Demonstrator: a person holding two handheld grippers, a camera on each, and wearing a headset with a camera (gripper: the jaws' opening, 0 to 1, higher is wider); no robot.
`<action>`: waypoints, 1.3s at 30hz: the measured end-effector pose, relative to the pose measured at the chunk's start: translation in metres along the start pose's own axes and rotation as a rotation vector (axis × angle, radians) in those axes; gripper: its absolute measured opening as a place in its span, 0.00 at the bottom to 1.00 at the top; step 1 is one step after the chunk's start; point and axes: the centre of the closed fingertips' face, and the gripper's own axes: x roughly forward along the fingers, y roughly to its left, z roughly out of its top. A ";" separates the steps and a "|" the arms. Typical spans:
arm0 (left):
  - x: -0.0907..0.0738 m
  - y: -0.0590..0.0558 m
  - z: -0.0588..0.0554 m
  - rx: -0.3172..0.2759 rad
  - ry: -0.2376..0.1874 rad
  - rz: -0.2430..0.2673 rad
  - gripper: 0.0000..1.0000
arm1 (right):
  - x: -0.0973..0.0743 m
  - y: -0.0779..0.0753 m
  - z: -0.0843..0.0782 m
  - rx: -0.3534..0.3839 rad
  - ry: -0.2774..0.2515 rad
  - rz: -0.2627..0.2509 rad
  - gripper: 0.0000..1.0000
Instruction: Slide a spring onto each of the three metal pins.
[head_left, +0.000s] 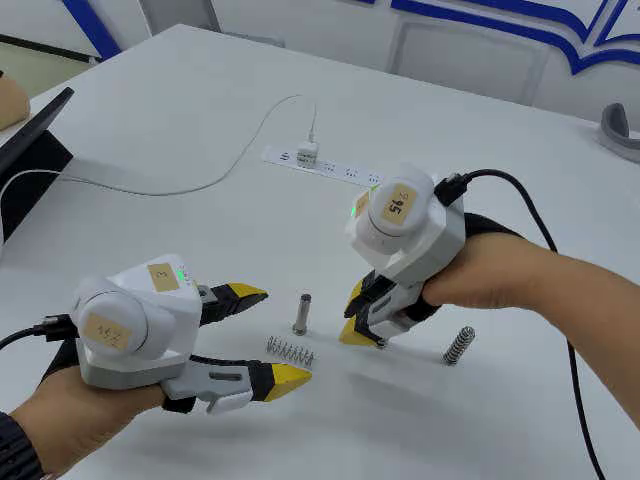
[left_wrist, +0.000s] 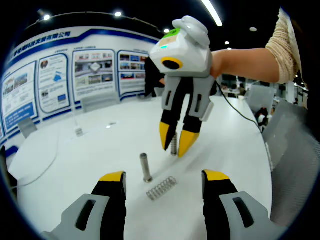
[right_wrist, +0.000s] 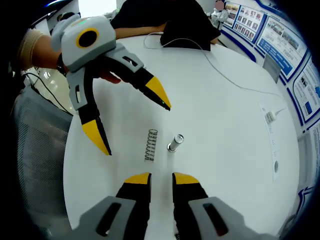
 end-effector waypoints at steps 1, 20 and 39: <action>0.000 0.000 0.000 -0.001 0.000 0.001 0.62 | 0.002 0.002 0.001 -0.001 -0.001 0.003 0.18; -0.006 -0.002 -0.002 0.003 0.013 0.010 0.62 | 0.035 0.014 0.012 0.051 -0.037 0.034 0.17; -0.008 -0.001 -0.002 0.002 0.016 0.015 0.61 | 0.047 0.016 0.010 0.074 -0.019 0.048 0.12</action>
